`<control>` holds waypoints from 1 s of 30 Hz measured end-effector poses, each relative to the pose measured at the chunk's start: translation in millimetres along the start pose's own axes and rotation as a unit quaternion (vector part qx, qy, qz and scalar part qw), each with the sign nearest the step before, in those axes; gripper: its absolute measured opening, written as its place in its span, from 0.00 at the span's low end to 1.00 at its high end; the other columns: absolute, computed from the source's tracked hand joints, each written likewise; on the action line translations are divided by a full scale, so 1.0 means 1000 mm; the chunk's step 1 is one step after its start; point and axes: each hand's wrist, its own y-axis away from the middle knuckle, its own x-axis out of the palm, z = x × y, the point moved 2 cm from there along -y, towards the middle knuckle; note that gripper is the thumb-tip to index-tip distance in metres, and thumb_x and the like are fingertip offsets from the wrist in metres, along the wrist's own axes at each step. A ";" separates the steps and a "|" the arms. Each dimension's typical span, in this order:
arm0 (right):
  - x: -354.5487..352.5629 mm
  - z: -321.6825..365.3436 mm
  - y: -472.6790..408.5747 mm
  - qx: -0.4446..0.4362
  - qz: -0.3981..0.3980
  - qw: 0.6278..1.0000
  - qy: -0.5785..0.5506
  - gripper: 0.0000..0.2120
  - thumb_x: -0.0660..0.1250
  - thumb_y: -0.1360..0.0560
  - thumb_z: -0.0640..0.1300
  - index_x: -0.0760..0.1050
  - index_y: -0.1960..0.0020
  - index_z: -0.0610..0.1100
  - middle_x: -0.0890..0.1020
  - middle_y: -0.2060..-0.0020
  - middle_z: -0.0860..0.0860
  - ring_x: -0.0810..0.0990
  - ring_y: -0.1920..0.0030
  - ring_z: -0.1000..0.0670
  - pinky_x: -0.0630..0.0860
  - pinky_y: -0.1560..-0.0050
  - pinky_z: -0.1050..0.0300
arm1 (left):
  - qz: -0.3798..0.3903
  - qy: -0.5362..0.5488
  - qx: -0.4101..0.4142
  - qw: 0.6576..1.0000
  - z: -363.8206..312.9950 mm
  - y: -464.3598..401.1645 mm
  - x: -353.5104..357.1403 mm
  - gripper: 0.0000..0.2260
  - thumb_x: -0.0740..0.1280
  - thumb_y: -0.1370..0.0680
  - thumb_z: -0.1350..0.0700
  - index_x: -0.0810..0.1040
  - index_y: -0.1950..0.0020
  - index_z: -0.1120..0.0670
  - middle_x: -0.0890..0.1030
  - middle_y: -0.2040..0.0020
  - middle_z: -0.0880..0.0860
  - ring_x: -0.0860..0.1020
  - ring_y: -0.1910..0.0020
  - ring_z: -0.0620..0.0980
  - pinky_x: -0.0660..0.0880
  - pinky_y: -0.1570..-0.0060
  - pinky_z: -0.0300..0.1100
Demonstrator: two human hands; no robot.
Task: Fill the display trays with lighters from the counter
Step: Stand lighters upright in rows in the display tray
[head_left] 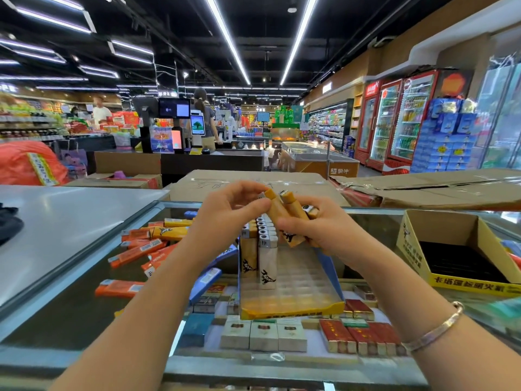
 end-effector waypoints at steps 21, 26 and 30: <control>-0.005 -0.008 -0.004 0.027 -0.111 0.993 -0.009 0.06 0.69 0.27 0.48 0.77 0.57 0.45 0.78 0.75 0.51 0.74 0.75 0.58 0.72 0.75 0.67 | 0.101 -0.266 0.036 0.958 -0.004 0.012 -0.020 0.10 0.72 0.27 0.60 0.80 0.53 0.44 0.80 0.57 0.41 0.78 0.58 0.38 0.75 0.58 0.31; -0.004 -0.007 -0.004 0.026 -0.111 0.993 -0.004 0.06 0.69 0.26 0.48 0.78 0.57 0.45 0.78 0.74 0.50 0.75 0.75 0.58 0.72 0.74 0.67 | 0.083 -0.308 0.068 0.945 0.006 0.019 -0.020 0.07 0.73 0.29 0.58 0.79 0.56 0.46 0.80 0.59 0.41 0.77 0.57 0.37 0.75 0.58 0.31; -0.004 -0.007 -0.004 0.028 -0.111 0.993 -0.004 0.07 0.68 0.26 0.49 0.77 0.56 0.44 0.78 0.74 0.50 0.74 0.76 0.57 0.72 0.75 0.67 | 0.073 -0.300 0.080 0.948 0.009 0.018 -0.021 0.07 0.73 0.29 0.57 0.77 0.59 0.47 0.79 0.58 0.43 0.77 0.58 0.40 0.76 0.59 0.35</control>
